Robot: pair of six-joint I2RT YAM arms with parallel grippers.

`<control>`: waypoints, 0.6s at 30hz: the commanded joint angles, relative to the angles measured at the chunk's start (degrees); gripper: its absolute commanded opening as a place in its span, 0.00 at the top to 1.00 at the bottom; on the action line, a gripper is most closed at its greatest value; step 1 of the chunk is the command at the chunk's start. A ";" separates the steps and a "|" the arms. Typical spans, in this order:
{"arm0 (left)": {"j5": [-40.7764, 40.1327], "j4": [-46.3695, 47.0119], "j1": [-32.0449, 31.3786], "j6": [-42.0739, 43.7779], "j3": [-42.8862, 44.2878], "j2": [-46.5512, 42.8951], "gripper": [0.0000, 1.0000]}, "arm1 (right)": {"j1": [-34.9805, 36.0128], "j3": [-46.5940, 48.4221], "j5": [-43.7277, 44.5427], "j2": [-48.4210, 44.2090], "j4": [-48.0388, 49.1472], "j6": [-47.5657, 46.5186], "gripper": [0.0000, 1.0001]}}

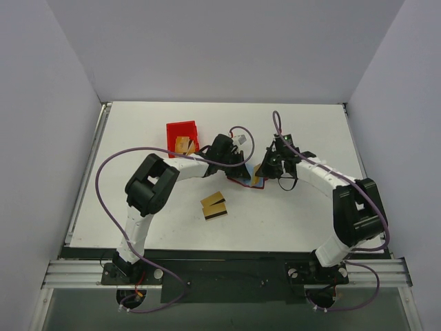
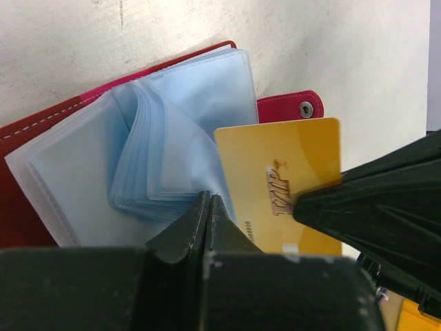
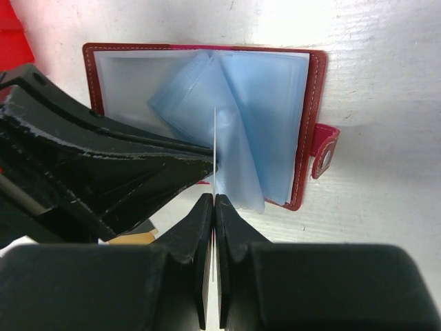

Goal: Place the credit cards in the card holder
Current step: Open the card holder at the center of the board.

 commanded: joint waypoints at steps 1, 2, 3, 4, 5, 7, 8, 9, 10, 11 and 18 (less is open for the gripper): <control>0.80 2.29 -0.13 0.20 0.59 -2.01 1.00 | 0.81 -0.07 -0.19 1.90 0.55 1.79 1.00; 0.80 2.29 -0.22 0.20 0.59 -2.01 1.00 | 0.82 0.19 0.34 2.16 0.37 1.96 1.00; 0.89 2.29 -0.22 0.28 0.51 -2.01 1.00 | 0.82 0.19 0.69 2.78 0.11 1.96 1.00; 0.98 2.29 -0.05 0.20 0.50 -2.10 1.00 | 0.82 0.45 1.22 3.04 -0.16 2.40 1.00; 1.24 2.38 -0.04 0.02 0.50 -2.10 1.00 | 0.82 0.54 2.01 3.65 -0.68 2.49 1.00; 2.30 2.90 0.31 -0.50 0.24 -2.36 1.00 | 0.82 0.72 3.06 4.10 -1.65 2.93 1.00; 2.99 3.43 0.57 -0.68 0.15 -2.63 1.00 | 0.82 0.72 3.33 4.19 -2.00 3.02 1.00; 3.26 3.69 0.92 -1.03 -0.02 -2.72 1.00 | 0.82 0.81 3.85 4.27 -2.18 3.02 1.00; 3.79 4.13 1.01 -1.21 -0.11 -3.06 1.00 | 0.90 0.98 4.03 4.54 -2.53 3.10 1.00; 4.14 4.57 1.62 -1.73 -0.55 -3.24 1.00 | 0.82 1.16 4.30 4.45 -2.70 3.10 1.00; 5.29 7.91 4.44 -3.67 -3.54 -5.53 1.00 | 0.82 1.69 5.44 4.63 -3.85 2.84 1.00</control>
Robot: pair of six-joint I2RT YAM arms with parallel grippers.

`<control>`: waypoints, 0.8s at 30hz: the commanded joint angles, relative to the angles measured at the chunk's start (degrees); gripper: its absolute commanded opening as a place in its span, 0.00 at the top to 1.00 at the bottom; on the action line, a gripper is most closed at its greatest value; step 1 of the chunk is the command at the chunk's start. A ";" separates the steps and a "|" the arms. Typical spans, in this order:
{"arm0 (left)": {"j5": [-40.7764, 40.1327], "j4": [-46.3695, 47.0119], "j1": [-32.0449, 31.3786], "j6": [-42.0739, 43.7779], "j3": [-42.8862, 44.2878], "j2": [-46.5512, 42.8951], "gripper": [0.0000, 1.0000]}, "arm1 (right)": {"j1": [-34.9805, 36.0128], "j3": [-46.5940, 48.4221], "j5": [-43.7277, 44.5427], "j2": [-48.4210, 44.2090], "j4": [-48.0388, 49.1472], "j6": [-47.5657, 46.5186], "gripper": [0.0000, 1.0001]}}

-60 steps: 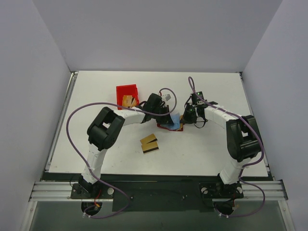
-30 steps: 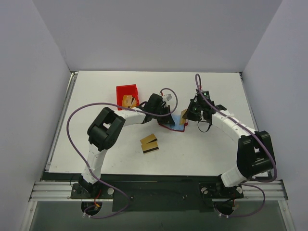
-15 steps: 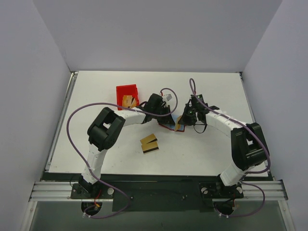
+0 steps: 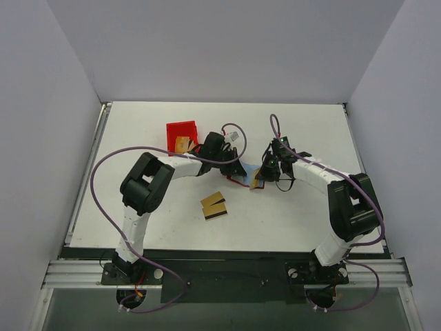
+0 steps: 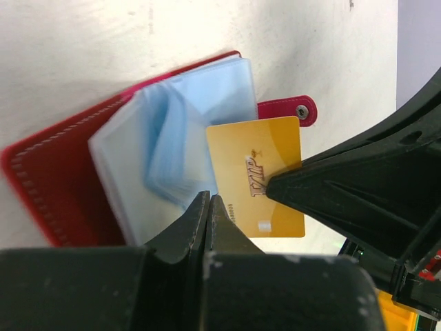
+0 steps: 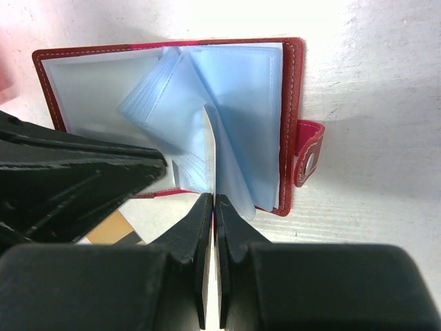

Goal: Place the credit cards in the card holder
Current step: Open the card holder at the center of the board.

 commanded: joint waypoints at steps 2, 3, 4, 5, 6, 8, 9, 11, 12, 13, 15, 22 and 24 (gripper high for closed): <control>0.87 3.81 2.45 -0.76 -1.44 -4.63 1.00 | 0.29 1.55 3.19 0.74 -3.57 0.06 1.00; 0.00 3.45 2.71 -0.24 -1.53 -4.72 1.00 | 0.29 1.47 3.10 0.74 -3.57 0.06 1.00; -0.36 2.58 2.72 0.29 -1.62 -4.81 1.00 | 0.29 1.64 3.02 0.74 -3.57 0.06 1.00; -1.75 2.14 2.72 0.64 -1.62 -4.90 1.00 | 0.29 1.73 3.01 0.65 -3.57 0.06 1.00; -2.20 1.44 2.72 1.17 -1.79 -5.07 1.00 | 0.29 1.73 2.93 0.65 -3.65 0.06 1.00; -3.26 0.47 2.72 1.96 -1.53 -4.81 1.00 | 0.29 1.91 2.93 0.74 -3.83 -0.11 1.00; -3.52 -0.50 2.72 2.14 -1.36 -4.29 1.00 | 0.29 1.99 2.93 0.65 -3.83 -0.20 1.00; -4.66 -2.51 2.54 3.01 -0.30 -3.50 1.00 | 0.20 2.26 2.93 0.65 -4.01 -0.20 1.00; -5.10 -3.22 2.28 3.89 0.31 -3.32 1.00 | 0.29 2.52 2.84 0.56 -4.01 -0.29 1.00; -6.24 -4.45 2.02 4.25 0.58 -3.14 1.00 | 0.20 2.52 2.84 0.30 -4.27 -0.29 1.00; -8.17 -6.12 1.49 5.65 1.45 -2.88 1.00 | 0.20 3.05 2.58 -0.14 -4.53 -0.29 1.00; -10.29 -10.44 0.87 7.06 3.04 -1.82 1.00 | 0.03 4.45 3.54 -1.28 -5.94 -0.73 1.00; -10.73 -11.14 0.78 7.41 3.48 -1.56 1.00 | -0.15 4.72 4.07 -1.55 -6.29 -1.08 1.00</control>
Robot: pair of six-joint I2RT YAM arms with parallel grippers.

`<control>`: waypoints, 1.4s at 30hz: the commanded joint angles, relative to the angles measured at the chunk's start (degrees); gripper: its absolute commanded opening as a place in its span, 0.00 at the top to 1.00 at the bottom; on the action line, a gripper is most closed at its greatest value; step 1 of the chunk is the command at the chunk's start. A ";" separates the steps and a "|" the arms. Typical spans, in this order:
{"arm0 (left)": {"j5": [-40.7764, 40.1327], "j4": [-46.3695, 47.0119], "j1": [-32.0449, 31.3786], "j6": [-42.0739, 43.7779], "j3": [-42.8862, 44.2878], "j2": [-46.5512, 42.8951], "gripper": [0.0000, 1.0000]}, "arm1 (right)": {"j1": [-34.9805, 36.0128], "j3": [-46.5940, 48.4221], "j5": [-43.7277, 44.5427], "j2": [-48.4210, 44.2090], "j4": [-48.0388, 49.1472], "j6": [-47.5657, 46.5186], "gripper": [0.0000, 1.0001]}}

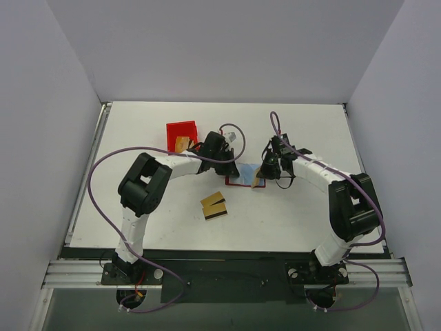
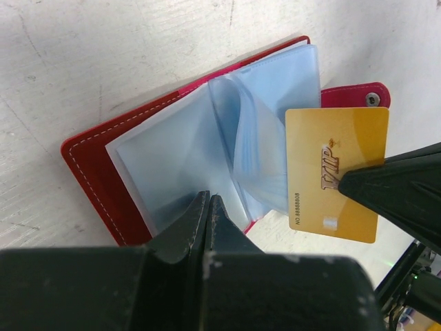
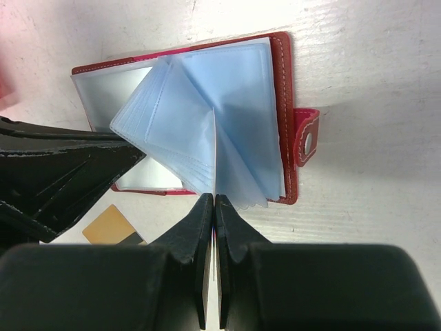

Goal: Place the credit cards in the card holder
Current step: Open the card holder at the center of the board.

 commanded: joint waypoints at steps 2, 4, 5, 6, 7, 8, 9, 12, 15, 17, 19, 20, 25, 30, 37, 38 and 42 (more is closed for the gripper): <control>-2.38 -3.36 -0.29 2.32 3.57 0.74 1.00 | -0.41 2.42 3.20 -1.81 -3.73 -1.01 1.00; -2.65 -3.89 -0.46 2.67 4.01 1.00 1.00 | -0.41 2.69 4.16 -2.25 -4.44 -1.28 1.00; -2.65 -4.15 -0.55 2.67 4.27 1.18 1.00 | -0.50 2.78 4.95 -2.43 -4.61 -1.54 1.00; -2.65 -4.24 -0.47 2.76 4.36 1.27 1.00 | -0.41 2.86 5.22 -2.78 -4.96 -1.63 1.00; -2.65 -4.42 -0.55 2.76 4.54 1.27 1.00 | -0.58 2.95 6.00 -2.95 -5.14 -1.89 1.00; -2.65 -4.51 -0.64 2.94 4.54 1.35 1.00 | -0.50 3.04 6.53 -3.48 -5.40 -1.80 1.00; -2.65 -4.51 -0.64 2.85 4.62 1.35 1.00 | -0.59 3.13 7.23 -3.74 -5.41 -2.07 1.00; -2.65 -4.59 -0.64 2.94 4.80 1.44 1.00 | -0.59 3.48 8.91 -4.53 -6.02 -2.42 1.00; -2.56 -4.77 -0.73 2.94 5.33 1.70 1.00 | -0.76 4.09 10.57 -4.80 -6.72 -2.86 1.00; -2.56 -4.94 -0.81 2.85 5.68 1.79 1.00 | -0.85 4.18 11.54 -5.15 -7.08 -3.21 1.00; -2.56 -4.86 -0.90 3.02 5.77 1.71 1.00 | -0.85 4.10 13.64 -6.11 -7.43 -3.30 1.00; -2.74 -5.12 -0.90 3.11 5.86 1.71 1.00 | -0.76 4.09 15.05 -6.90 -7.69 -3.39 1.00; -2.91 -5.21 -0.91 3.29 5.51 1.44 1.00 | -0.67 3.22 15.78 -11.21 -4.99 -5.93 1.00; -3.18 -5.30 -0.99 3.20 5.24 1.09 1.00 | 1.08 2.94 6.65 -13.15 0.22 -9.71 1.00; -4.05 -5.04 -0.38 3.03 3.57 -1.19 1.00 | 3.28 5.94 -2.60 -4.03 1.45 -7.96 1.00; -4.06 -4.95 -0.29 2.94 3.05 -1.46 1.00 | 3.54 6.72 -2.95 -3.23 1.45 -7.96 1.00; -4.84 -4.59 0.68 2.76 0.94 -3.30 1.00 | 4.34 8.49 -0.85 1.35 -1.01 -6.91 1.00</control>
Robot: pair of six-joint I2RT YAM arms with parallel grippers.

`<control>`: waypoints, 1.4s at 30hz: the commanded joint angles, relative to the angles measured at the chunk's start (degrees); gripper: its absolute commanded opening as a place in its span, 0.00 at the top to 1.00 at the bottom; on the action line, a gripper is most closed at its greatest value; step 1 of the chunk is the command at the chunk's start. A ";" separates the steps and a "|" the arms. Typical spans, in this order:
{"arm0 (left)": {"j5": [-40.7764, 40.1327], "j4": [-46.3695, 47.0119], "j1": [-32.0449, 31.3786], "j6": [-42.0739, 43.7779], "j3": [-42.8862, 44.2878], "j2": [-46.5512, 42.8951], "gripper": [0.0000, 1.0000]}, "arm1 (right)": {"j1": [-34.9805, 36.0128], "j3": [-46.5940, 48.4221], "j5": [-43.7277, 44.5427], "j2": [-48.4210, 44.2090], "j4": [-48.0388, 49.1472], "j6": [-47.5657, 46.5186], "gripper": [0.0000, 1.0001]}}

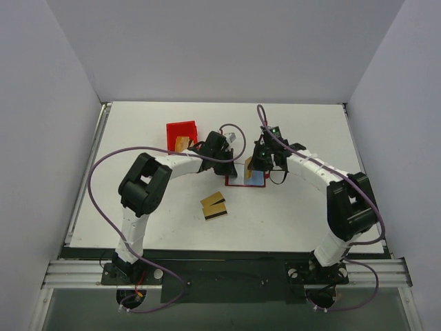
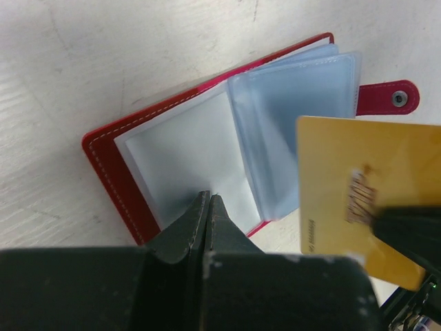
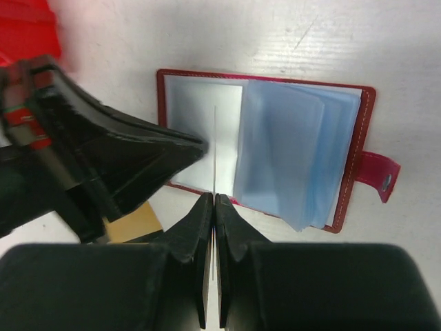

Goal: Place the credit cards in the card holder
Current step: Open the card holder at the center of the board.

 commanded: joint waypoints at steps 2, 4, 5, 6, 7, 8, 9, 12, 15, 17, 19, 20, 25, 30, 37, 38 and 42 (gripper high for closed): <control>-2.36 0.32 1.82 0.71 -2.85 -4.64 1.00 | 0.49 2.78 0.99 3.39 -2.50 1.01 1.00; -2.62 0.32 2.52 0.62 -3.99 -5.17 1.00 | 0.14 3.13 1.62 4.53 -3.47 1.10 1.00; -2.62 0.41 2.96 0.62 -4.78 -5.34 1.00 | 0.14 3.14 1.18 5.23 -3.47 1.10 1.00; -2.97 0.50 3.13 0.71 -5.13 -5.43 1.00 | -0.30 2.96 0.92 5.50 -3.29 1.10 1.00; -3.06 0.41 3.57 0.71 -5.49 -5.52 1.00 | -0.48 2.79 -0.04 6.11 -3.12 1.19 1.00; -3.06 0.32 3.58 0.62 -5.66 -5.52 1.00 | -0.74 2.61 -0.40 6.46 -2.59 1.19 1.00; -3.06 0.24 3.75 0.71 -5.84 -5.43 1.00 | -1.00 2.26 -1.19 6.73 -2.42 1.19 1.00; -3.06 -0.20 4.01 0.71 -5.75 -5.43 1.00 | -1.80 1.64 -2.51 7.25 -1.36 1.28 1.00; -2.98 -0.55 4.19 0.79 -5.40 -5.87 1.00 | -2.41 1.38 -3.13 7.61 -1.18 1.36 1.00; -2.80 -0.64 4.45 0.79 -5.40 -6.57 1.00 | -2.67 1.29 -3.39 7.78 -1.27 1.36 1.00; -2.54 -0.64 4.98 0.71 -5.58 -7.63 1.00 | -2.76 1.03 -3.48 7.78 -1.18 1.45 1.00; -2.45 -0.30 5.33 0.71 -5.93 -8.50 1.00 | -2.85 0.85 -3.57 7.78 -1.27 1.54 1.00; -1.57 1.55 7.18 -0.17 -7.34 -11.14 1.00 | -3.11 0.32 -3.66 7.17 -1.18 1.45 1.00; -1.39 1.29 7.88 -0.17 -7.25 -10.97 1.00 | -3.56 0.06 -4.01 6.99 -1.18 1.36 1.00; -1.39 1.64 7.88 -0.52 -7.34 -11.76 1.00 | -3.82 0.23 -4.71 7.61 -1.18 1.54 1.00; -1.39 1.90 7.88 -0.70 -7.34 -12.37 1.00 | -3.73 0.15 -4.80 7.70 -1.18 1.45 1.00; -0.52 5.15 7.62 -1.23 -7.34 -15.97 1.00 | -3.73 0.15 -4.89 7.70 -1.18 1.63 1.00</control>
